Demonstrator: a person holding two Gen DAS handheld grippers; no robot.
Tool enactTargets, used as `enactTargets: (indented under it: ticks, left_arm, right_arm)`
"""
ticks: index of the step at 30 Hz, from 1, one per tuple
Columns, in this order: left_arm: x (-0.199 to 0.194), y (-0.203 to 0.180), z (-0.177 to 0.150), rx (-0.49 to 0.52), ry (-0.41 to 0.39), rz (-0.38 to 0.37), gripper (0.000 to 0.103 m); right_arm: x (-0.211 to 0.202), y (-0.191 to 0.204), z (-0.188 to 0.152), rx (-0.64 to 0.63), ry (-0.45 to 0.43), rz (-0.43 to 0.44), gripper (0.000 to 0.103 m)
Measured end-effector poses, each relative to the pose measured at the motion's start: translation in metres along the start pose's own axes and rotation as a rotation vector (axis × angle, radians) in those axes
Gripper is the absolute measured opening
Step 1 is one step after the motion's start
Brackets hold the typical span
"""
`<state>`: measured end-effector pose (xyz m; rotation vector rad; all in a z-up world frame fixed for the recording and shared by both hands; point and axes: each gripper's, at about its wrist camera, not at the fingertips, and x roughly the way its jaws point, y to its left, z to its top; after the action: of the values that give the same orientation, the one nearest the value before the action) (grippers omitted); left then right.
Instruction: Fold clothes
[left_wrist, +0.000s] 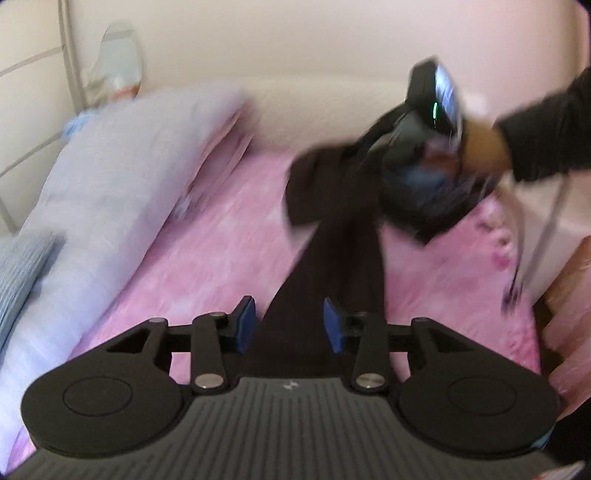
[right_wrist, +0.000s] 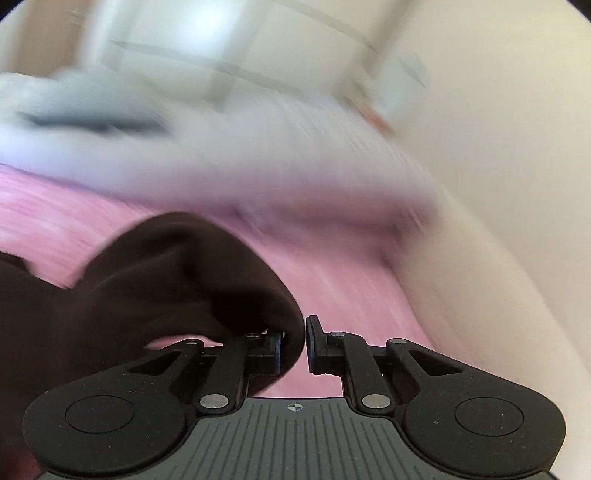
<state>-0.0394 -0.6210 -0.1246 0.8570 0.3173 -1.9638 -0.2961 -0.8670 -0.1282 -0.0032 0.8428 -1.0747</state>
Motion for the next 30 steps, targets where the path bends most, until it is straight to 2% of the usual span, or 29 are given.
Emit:
enactTargets:
  ticks: [1, 3, 4, 5, 6, 8, 9, 10, 12, 13, 15, 17, 19, 20, 21, 24, 25, 26, 27, 29, 30]
  left_arm:
    - [0.006, 0.006, -0.011, -0.005, 0.043, 0.028, 0.036]
    - [0.017, 0.020, -0.038, -0.018, 0.141, 0.093, 0.036]
    - [0.021, 0.028, -0.054, -0.033, 0.198, 0.130, 0.036]
    - [0.023, 0.035, -0.070, -0.047, 0.250, 0.162, 0.036]
    - [0.023, 0.040, -0.086, -0.056, 0.291, 0.188, 0.036]
    - [0.018, 0.037, -0.115, -0.056, 0.359, 0.205, 0.036]
    - [0.014, 0.031, -0.128, -0.048, 0.386, 0.198, 0.036]
    - [0.011, 0.022, -0.138, -0.036, 0.406, 0.182, 0.036]
    - [0.005, -0.004, -0.153, 0.006, 0.429, 0.134, 0.038]
    - [0.001, -0.018, -0.160, 0.028, 0.431, 0.110, 0.039]
    - [-0.002, -0.043, -0.170, 0.079, 0.422, 0.069, 0.042]
    - [-0.002, -0.069, -0.179, 0.154, 0.402, 0.029, 0.044]
    - [0.004, -0.096, -0.184, 0.221, 0.372, -0.007, 0.045]
    - [0.007, -0.109, -0.185, 0.244, 0.355, -0.033, 0.045]
    - [0.010, -0.123, -0.187, 0.265, 0.338, -0.060, 0.045]
    - [0.021, -0.163, -0.185, 0.318, 0.273, -0.120, 0.049]
    - [0.025, -0.174, -0.186, 0.325, 0.257, -0.124, 0.050]
    - [0.030, -0.184, -0.187, 0.331, 0.245, -0.109, 0.052]
    - [0.036, -0.193, -0.190, 0.351, 0.241, -0.075, 0.052]
    - [0.050, -0.208, -0.196, 0.413, 0.261, -0.017, 0.050]
    - [0.057, -0.212, -0.198, 0.450, 0.274, -0.003, 0.034]
  right_arm:
    - [0.018, -0.015, -0.008, 0.031, 0.074, -0.039, 0.013]
    - [0.030, -0.009, -0.027, 0.039, 0.161, -0.065, 0.040]
    - [0.036, -0.007, -0.037, 0.043, 0.205, -0.078, 0.048]
    - [0.042, -0.004, -0.046, 0.047, 0.247, -0.090, 0.061]
    - [0.038, 0.006, -0.052, 0.049, 0.254, -0.090, 0.065]
    - [0.024, 0.027, -0.061, 0.066, 0.274, -0.084, 0.066]
    - [0.012, 0.037, -0.068, 0.099, 0.284, -0.061, 0.066]
    - [0.000, 0.047, -0.077, 0.138, 0.285, -0.002, 0.066]
    - [-0.021, 0.072, -0.082, 0.181, 0.281, 0.239, 0.066]
    - [-0.034, 0.091, -0.088, 0.152, 0.282, 0.404, 0.066]
    - [-0.062, 0.128, -0.098, -0.026, 0.240, 0.625, 0.066]
    - [-0.087, 0.163, -0.112, -0.284, 0.178, 0.751, 0.066]
    - [-0.098, 0.187, -0.126, -0.474, 0.147, 0.792, 0.066]
    - [-0.098, 0.193, -0.129, -0.515, 0.146, 0.800, 0.066]
    - [-0.096, 0.197, -0.131, -0.535, 0.157, 0.801, 0.066]
    - [-0.080, 0.198, -0.132, -0.492, 0.196, 0.800, 0.065]
    - [-0.074, 0.193, -0.133, -0.462, 0.223, 0.798, 0.059]
    - [-0.073, 0.190, -0.134, -0.424, 0.259, 0.806, 0.034]
    - [-0.071, 0.190, -0.130, -0.390, 0.287, 0.803, 0.021]
    - [-0.071, 0.182, -0.121, -0.325, 0.320, 0.820, 0.015]
    - [-0.072, 0.178, -0.117, -0.292, 0.337, 0.828, 0.014]
